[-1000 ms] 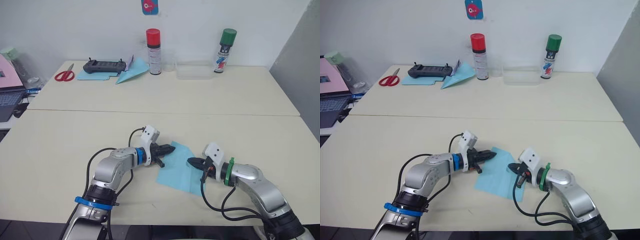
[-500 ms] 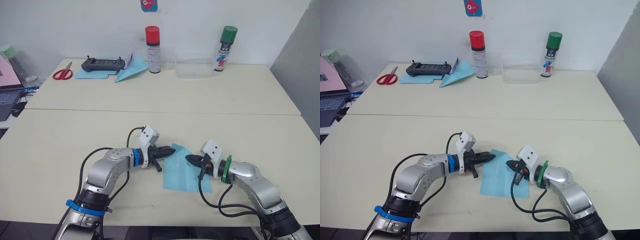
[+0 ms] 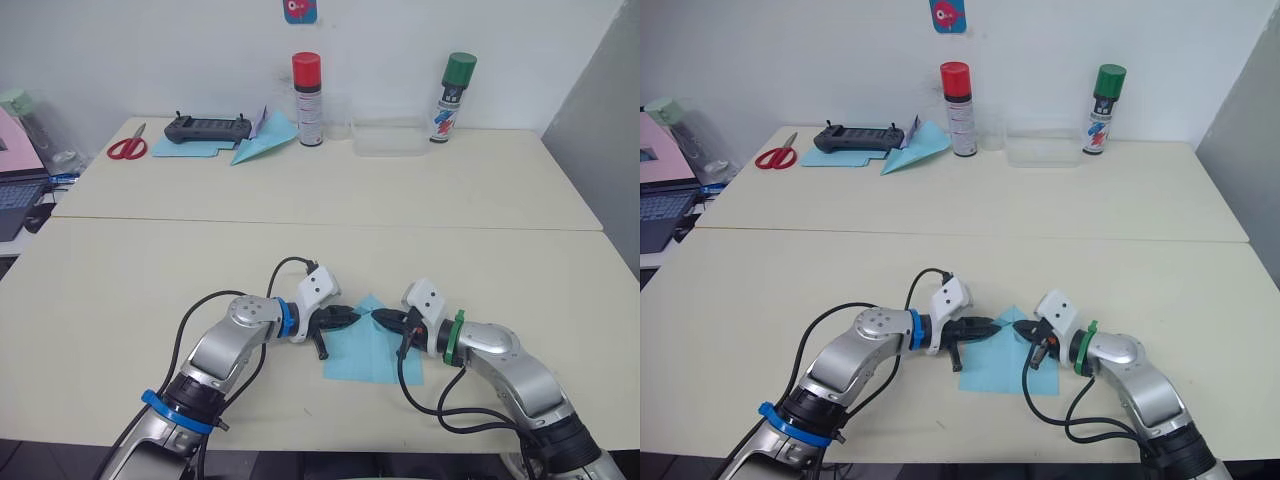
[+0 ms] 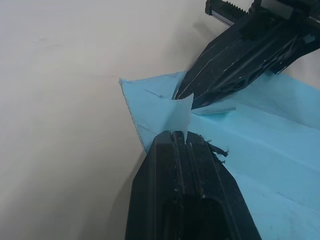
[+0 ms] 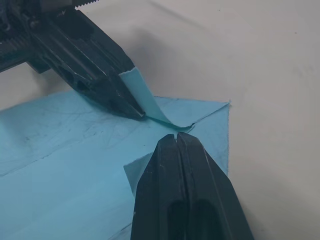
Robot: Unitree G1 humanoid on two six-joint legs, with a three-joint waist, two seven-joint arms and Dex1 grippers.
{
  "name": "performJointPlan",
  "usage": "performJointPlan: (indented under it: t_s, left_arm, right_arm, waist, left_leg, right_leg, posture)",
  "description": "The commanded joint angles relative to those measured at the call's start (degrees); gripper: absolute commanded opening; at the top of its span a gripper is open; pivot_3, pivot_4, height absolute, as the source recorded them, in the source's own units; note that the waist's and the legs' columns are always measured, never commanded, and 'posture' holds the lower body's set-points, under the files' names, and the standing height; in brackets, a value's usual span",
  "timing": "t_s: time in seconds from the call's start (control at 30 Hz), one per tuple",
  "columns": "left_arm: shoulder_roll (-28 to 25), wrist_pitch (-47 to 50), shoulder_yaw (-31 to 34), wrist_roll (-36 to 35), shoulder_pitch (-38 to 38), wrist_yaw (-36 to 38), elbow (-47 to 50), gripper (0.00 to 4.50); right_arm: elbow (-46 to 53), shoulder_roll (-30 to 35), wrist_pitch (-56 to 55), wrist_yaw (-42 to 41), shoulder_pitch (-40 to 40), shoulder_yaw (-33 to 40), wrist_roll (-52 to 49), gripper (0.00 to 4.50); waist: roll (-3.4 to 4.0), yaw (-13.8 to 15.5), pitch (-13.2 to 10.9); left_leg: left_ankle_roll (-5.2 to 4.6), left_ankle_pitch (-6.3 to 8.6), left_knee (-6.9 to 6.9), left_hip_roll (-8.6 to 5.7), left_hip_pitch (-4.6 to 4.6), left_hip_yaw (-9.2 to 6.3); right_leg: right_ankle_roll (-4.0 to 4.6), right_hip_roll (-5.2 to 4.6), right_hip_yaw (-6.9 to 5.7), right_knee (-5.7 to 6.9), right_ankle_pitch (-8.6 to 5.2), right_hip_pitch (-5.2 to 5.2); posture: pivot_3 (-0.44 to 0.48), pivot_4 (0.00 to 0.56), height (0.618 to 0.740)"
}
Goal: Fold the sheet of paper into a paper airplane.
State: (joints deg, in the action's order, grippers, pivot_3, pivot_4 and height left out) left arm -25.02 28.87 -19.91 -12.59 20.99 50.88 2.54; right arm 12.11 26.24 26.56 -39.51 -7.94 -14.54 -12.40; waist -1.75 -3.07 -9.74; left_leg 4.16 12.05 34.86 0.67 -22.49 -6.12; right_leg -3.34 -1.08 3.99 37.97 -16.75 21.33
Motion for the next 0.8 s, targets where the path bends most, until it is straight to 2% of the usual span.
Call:
performJointPlan:
  t_s: [0.03, 0.27, 0.5, 0.8]
  left_arm:
    - [-0.48, -3.14, -2.15, 3.28, 1.39, 0.77, -1.32, 0.04]
    - [-0.62, -5.60, -3.25, 5.78, 2.12, 2.23, -2.96, 0.04]
    - [-0.03, -6.03, -2.89, 6.34, 2.56, 2.21, -3.74, 0.04]
    - [-0.04, -5.93, -2.80, 6.75, 2.15, 2.01, -3.41, 0.04]
  right_arm:
    - [-2.66, -0.64, 0.93, 2.30, -0.15, 1.50, 1.15, 0.00]
    - [-4.68, -4.32, 0.36, 3.45, -3.15, 3.44, 0.20, 0.00]
    - [-5.90, -5.32, -0.76, 3.17, -4.81, 4.20, -0.31, 0.00]
    - [-5.98, -4.07, 0.29, 0.78, -3.96, -0.31, 1.93, 0.00]
  waist:
    - [0.00, 0.09, 0.00]
    - [0.05, 0.33, -0.03]
    - [0.17, 0.72, -0.13]
    - [0.25, 0.78, -0.19]
  left_leg:
    - [0.00, 0.00, 0.00, 0.00, 0.00, 0.00]
    - [0.00, -0.01, 0.02, -0.03, 0.00, 0.01]
    - [0.00, 0.00, 0.02, -0.07, -0.15, -0.05]
    - [0.00, -0.01, 0.02, -0.08, -0.15, -0.05]
  right_leg:
    - [0.00, 0.00, 0.01, 0.00, 0.00, 0.00]
    - [0.00, -0.01, 0.04, 0.00, 0.00, -0.01]
    - [-0.03, -0.02, 0.00, 0.00, 0.02, 0.05]
    - [-0.03, -0.02, -0.01, 0.00, 0.02, 0.06]
  posture:
    - [0.000, 0.150, 0.740]
    - [0.000, 0.150, 0.740]
    - [0.000, 0.150, 0.740]
    - [0.000, 0.150, 0.740]
